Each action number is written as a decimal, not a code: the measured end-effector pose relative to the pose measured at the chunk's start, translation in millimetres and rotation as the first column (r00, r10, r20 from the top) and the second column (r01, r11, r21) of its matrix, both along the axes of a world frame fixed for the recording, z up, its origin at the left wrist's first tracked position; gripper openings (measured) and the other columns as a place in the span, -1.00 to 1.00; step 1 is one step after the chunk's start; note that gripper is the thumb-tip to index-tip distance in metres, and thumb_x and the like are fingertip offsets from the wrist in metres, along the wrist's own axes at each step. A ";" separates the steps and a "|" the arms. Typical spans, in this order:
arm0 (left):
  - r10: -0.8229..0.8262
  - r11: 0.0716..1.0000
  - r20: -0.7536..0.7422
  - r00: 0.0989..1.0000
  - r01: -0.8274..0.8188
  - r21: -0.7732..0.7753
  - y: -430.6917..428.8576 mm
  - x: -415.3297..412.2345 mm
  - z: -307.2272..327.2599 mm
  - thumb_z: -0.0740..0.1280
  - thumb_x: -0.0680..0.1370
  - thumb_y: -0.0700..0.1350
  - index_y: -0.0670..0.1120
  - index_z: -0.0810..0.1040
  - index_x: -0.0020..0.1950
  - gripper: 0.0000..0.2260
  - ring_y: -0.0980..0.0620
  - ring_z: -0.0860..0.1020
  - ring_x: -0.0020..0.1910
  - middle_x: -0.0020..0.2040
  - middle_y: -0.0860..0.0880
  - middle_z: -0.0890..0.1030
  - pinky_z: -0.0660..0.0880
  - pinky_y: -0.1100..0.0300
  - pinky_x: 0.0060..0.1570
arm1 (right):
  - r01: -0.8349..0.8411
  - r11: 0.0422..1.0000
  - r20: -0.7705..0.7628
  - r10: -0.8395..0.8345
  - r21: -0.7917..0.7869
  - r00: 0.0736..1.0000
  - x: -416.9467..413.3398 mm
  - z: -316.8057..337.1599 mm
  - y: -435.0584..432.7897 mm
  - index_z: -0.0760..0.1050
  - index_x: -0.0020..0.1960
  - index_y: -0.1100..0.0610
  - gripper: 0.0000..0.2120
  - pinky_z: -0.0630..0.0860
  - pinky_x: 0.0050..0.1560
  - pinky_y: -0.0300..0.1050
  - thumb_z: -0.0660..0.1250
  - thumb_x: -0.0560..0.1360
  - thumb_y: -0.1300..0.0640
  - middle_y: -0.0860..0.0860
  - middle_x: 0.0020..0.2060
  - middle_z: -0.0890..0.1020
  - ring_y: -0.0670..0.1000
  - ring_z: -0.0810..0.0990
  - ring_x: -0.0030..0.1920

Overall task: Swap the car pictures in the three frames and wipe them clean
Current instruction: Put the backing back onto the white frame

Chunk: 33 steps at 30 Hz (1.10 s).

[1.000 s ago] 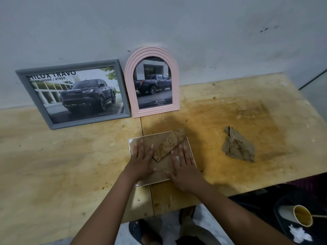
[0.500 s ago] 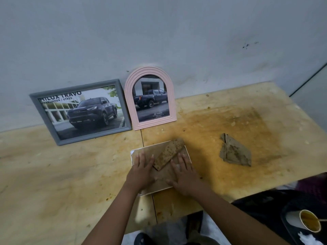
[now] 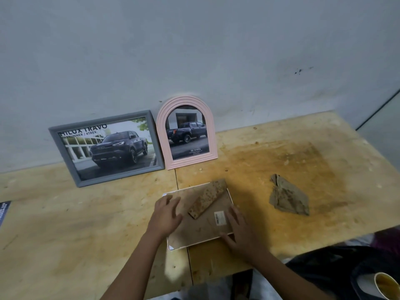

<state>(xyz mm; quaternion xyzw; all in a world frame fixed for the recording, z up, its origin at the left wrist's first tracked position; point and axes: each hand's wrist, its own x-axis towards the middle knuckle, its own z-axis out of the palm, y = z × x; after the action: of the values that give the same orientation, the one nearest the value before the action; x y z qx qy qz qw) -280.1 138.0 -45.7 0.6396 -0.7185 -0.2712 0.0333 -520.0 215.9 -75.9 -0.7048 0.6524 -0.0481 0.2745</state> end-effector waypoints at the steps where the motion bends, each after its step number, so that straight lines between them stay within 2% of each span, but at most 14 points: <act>1: 0.086 0.996 -0.043 0.995 -0.087 -0.026 0.3 3.3 -0.8 0.30 0.52 -0.01 0.01 0.25 0.47 -0.47 -0.08 0.10 0.46 0.49 -0.06 0.17 0.22 0.04 0.38 | 0.010 1.000 0.034 -0.010 -0.005 0.999 -6.0 -3.4 6.2 -0.14 0.53 0.03 -0.05 0.01 0.49 -0.08 -0.22 0.33 -0.53 -0.12 0.45 -0.27 -0.06 -0.22 0.49; 3: 0.234 0.971 -0.119 0.965 -0.238 -0.025 -0.9 6.4 -2.4 0.29 0.54 -0.02 -0.03 0.22 0.48 -0.46 -0.10 0.08 0.48 0.51 -0.06 0.13 0.19 -0.01 0.40 | 0.009 1.000 0.076 -0.008 -0.006 0.997 -14.8 -7.9 15.8 -0.23 0.50 0.01 -0.06 -0.04 0.44 -0.17 -0.21 0.31 -0.54 -0.08 0.44 -0.28 -0.09 -0.22 0.46; 5: 0.326 0.945 -0.194 0.925 -0.325 0.036 -4.8 8.1 -4.5 0.27 0.56 -0.04 -0.07 0.20 0.49 -0.47 -0.12 0.14 0.47 0.51 -0.09 0.15 0.20 -0.04 0.41 | 0.003 1.000 0.092 -0.002 -0.011 0.996 -17.2 -8.8 17.9 -0.21 0.49 -0.01 -0.12 0.00 0.44 -0.15 -0.07 0.36 -0.47 -0.01 0.49 -0.17 -0.04 -0.14 0.48; 8: 0.372 0.927 -0.272 0.887 -0.367 0.072 -10.0 4.2 -9.0 0.25 0.57 -0.08 -0.12 0.25 0.46 -0.52 -0.13 0.34 0.36 0.42 -0.14 0.33 0.34 -0.04 0.34 | 0.005 0.999 0.112 0.001 -0.052 0.994 -17.4 -10.3 9.5 -0.11 0.50 0.03 -0.24 0.23 0.42 -0.01 -0.01 0.42 -0.30 0.12 0.46 0.16 0.10 0.14 0.44; 10: 0.409 0.910 -0.279 0.869 -0.412 0.050 -9.9 -2.2 -10.4 0.23 0.57 -0.13 -0.15 0.28 0.45 -0.56 -0.13 0.35 0.35 0.41 -0.15 0.36 0.32 0.01 0.34 | 0.018 0.998 0.117 -0.011 -0.064 0.993 -20.1 -12.0 5.9 0.00 0.52 0.02 -0.28 0.32 0.33 -0.06 0.01 0.43 -0.25 0.12 0.39 0.28 0.09 0.25 0.36; 14: 0.482 0.862 -0.332 0.811 -0.506 0.016 -11.2 -4.8 -11.2 0.20 0.59 -0.17 -0.20 0.43 0.35 -0.67 -0.15 0.41 0.27 0.30 -0.18 0.46 0.32 0.08 0.27 | 0.035 0.988 0.141 -0.013 -0.151 0.990 -22.6 -13.4 5.8 0.27 0.41 0.01 -0.46 0.57 0.01 0.04 0.16 0.46 -0.11 0.20 0.17 0.52 0.16 0.47 0.14; 16: 0.524 0.831 -0.382 0.762 -0.555 0.034 -10.6 -0.4 -12.4 0.20 0.60 -0.15 -0.20 0.51 0.26 -0.73 -0.14 0.45 0.21 0.21 -0.17 0.51 0.34 0.10 0.20 | 0.034 0.977 0.148 -0.003 -0.210 0.989 -23.1 -16.9 6.5 0.36 0.30 0.01 -0.60 0.61 -0.09 0.05 0.11 0.53 -0.13 0.22 0.13 0.56 0.17 0.50 0.08; 19: 0.601 0.771 -0.456 0.657 -0.626 0.115 -6.4 5.7 -18.6 0.23 0.59 -0.11 -0.17 0.59 0.11 -0.78 -0.12 0.49 0.13 0.09 -0.12 0.56 0.38 0.10 0.11 | 0.024 0.969 0.158 0.015 -0.246 0.987 -29.0 -22.7 7.4 0.39 0.28 -0.01 -0.58 0.52 -0.01 0.00 -0.05 0.60 -0.17 0.24 0.17 0.55 0.17 0.49 0.11; 23: 0.662 0.695 -0.559 0.499 -0.687 0.210 0.7 7.4 -14.5 0.28 0.57 -0.12 -0.13 0.64 -0.06 -0.84 -0.03 0.54 0.02 -0.01 -0.07 0.61 0.43 0.13 0.03 | 0.066 0.981 0.245 -0.020 -0.182 0.969 -38.4 -20.4 5.7 0.44 0.32 0.04 -0.59 0.47 0.01 -0.04 0.18 0.50 -0.03 0.21 0.19 0.55 0.23 0.54 0.06; 25: 0.675 0.677 -0.593 0.440 -0.688 0.260 1.3 6.0 -7.4 0.29 0.56 -0.16 -0.13 0.64 -0.10 -0.85 0.01 0.53 -0.02 -0.05 -0.07 0.62 0.42 0.16 0.01 | 0.117 0.980 0.296 -0.065 -0.163 0.953 -43.5 -18.0 3.4 0.48 0.30 0.06 -0.55 0.41 0.05 -0.13 0.19 0.46 -0.05 0.12 0.22 0.54 0.19 0.52 0.10; 27: 0.678 0.680 -0.600 0.425 -0.673 0.292 -1.3 6.1 -3.6 0.30 0.55 -0.15 -0.15 0.65 -0.04 -0.85 0.01 0.54 -0.01 -0.04 -0.08 0.63 0.44 0.13 0.05 | 0.169 0.973 0.362 -0.103 -0.156 0.926 -48.0 -14.0 0.0 0.46 0.30 0.06 -0.54 0.34 0.12 -0.29 0.23 0.45 -0.09 -0.02 0.23 0.49 0.09 0.48 0.18; 30: 0.679 0.679 -0.607 0.413 -0.668 0.306 -8.9 6.0 5.4 0.30 0.55 -0.12 -0.17 0.65 0.03 -0.81 -0.05 0.56 0.02 -0.05 -0.09 0.64 0.47 0.08 0.10 | 0.291 0.946 0.515 -0.181 -0.141 0.838 -52.3 -1.5 -4.7 0.46 0.27 0.05 -0.62 0.32 0.10 -0.55 0.38 0.47 0.18 -0.08 0.21 0.46 -0.10 0.45 0.19; 31: 0.671 0.685 -0.618 0.410 -0.662 0.305 -12.7 5.1 10.1 0.29 0.55 -0.11 -0.17 0.64 0.04 -0.80 -0.07 0.57 0.01 -0.06 -0.10 0.65 0.48 0.07 0.10 | 0.323 0.936 0.564 -0.194 -0.138 0.802 -53.3 4.2 -6.2 0.46 0.25 0.03 -0.64 0.35 0.07 -0.56 0.36 0.48 0.22 -0.08 0.19 0.48 -0.19 0.46 0.17; 33: 0.643 0.705 -0.659 0.391 -0.638 0.310 -21.3 1.6 23.3 0.25 0.57 -0.08 -0.14 0.65 0.00 -0.79 -0.09 0.59 -0.02 -0.08 -0.13 0.66 0.50 0.06 0.08 | 0.360 0.918 0.622 -0.184 -0.168 0.761 -54.3 13.9 -11.5 0.48 0.22 0.01 -0.72 0.41 0.01 -0.52 0.30 0.52 0.16 -0.05 0.13 0.52 -0.34 0.48 0.11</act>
<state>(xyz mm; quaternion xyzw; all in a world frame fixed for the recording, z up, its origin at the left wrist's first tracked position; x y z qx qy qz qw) -278.5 116.6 -22.4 0.7020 -0.3394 -0.4692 0.4147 -574.3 204.3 -62.1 -0.5817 0.6159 -0.3969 0.3532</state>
